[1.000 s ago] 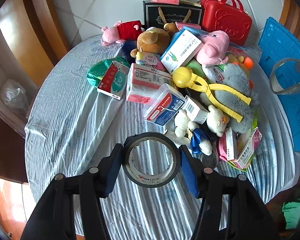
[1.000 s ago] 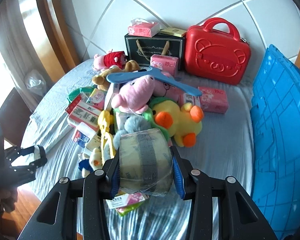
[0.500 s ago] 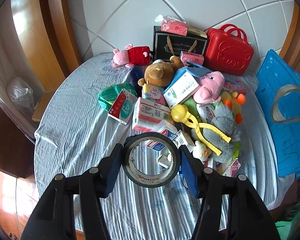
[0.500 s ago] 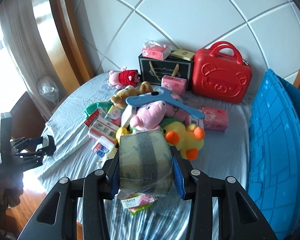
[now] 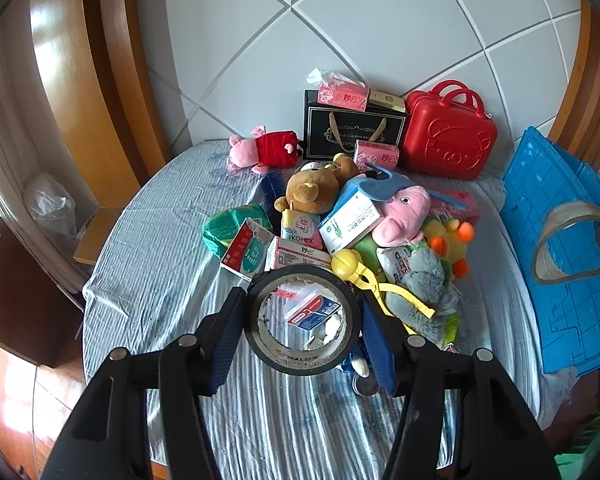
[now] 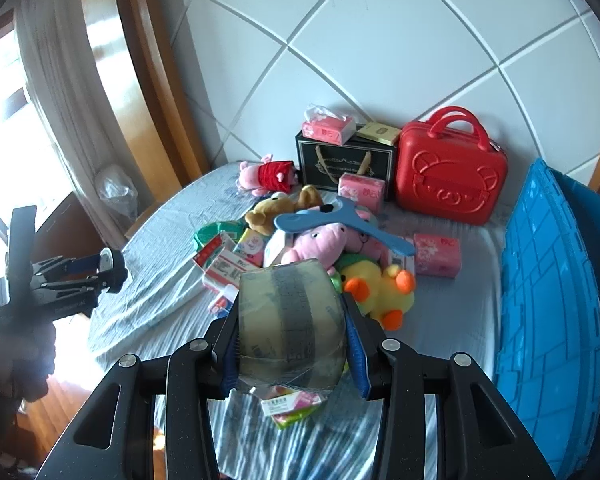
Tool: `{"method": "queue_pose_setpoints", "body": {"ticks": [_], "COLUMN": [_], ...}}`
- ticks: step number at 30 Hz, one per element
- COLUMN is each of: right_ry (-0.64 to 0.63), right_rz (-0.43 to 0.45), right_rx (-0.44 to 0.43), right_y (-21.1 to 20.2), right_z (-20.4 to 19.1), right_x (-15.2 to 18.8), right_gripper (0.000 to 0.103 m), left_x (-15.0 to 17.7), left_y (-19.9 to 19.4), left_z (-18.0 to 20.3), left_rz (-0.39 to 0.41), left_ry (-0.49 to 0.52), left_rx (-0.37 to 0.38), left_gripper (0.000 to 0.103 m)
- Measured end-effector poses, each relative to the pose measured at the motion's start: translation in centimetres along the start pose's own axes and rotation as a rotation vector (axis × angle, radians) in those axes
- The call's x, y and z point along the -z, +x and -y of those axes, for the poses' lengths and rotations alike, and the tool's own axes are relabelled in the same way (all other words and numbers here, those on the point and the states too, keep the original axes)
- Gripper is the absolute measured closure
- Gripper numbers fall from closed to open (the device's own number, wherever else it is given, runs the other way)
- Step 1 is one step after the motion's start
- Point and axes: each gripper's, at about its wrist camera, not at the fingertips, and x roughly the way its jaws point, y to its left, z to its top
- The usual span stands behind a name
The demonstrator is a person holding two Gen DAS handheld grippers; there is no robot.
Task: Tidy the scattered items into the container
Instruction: 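Lift and carry both tape rolls over the blue crate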
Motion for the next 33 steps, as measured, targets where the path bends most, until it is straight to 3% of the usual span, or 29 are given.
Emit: {"method": "queue_pose_setpoints", "body": {"ticks": [24, 33], "right_ry": [-0.063, -0.072], "right_rz": [0.126, 0.160], "right_rx": [-0.093, -0.123], "right_y": [-6.6, -8.5], "right_z": [1.7, 4.4], "right_x": [-2.2, -2.5], "right_gripper": [0.061, 0.061], "left_x": [-4.9, -7.0], "left_y": [-6.6, -8.1], "left_z": [8.1, 12.6], "left_rz": [0.145, 0.185], "left_ry": [0.035, 0.060], "left_rx": [-0.022, -0.036], "left_gripper": [0.047, 0.047]}}
